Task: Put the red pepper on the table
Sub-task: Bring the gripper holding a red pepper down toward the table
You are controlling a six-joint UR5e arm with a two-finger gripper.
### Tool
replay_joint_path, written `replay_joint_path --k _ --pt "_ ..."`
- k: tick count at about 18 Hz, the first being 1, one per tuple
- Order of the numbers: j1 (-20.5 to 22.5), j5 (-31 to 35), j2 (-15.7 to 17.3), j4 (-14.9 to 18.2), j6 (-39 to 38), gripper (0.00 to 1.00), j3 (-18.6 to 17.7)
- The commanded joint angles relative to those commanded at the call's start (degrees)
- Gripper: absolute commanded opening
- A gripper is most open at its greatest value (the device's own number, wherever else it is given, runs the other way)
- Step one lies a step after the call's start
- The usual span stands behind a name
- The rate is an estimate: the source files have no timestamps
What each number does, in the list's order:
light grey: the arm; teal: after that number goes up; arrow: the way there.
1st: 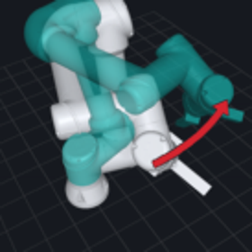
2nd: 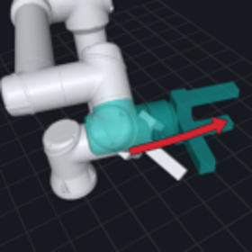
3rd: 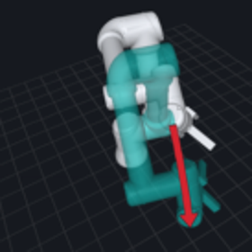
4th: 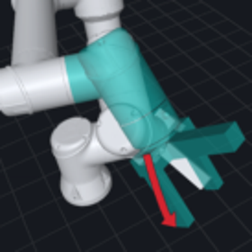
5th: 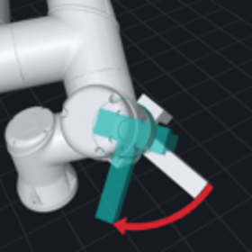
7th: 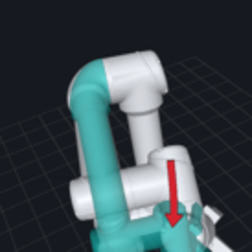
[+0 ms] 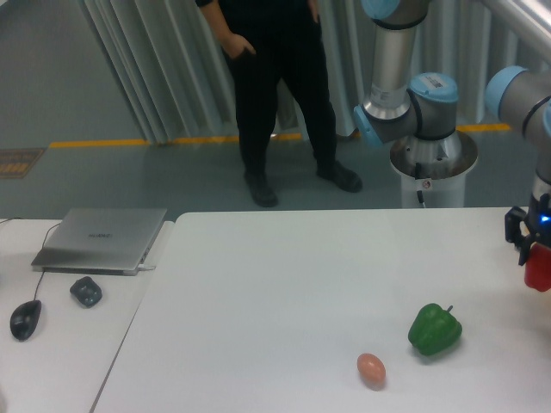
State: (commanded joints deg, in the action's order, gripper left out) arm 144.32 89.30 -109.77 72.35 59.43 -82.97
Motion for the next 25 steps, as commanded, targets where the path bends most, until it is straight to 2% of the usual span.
replay_joint_path --k 2,9,25 --pt "-0.53 0.26 -0.62 -1.60 -0.89 0.51 -0.61" --pt "-0.53 0.44 -1.32 -1.86 -1.07 0.54 -4.48" --pt "-2.12 0.44 -4.31 -1.86 -4.41 0.60 -4.92"
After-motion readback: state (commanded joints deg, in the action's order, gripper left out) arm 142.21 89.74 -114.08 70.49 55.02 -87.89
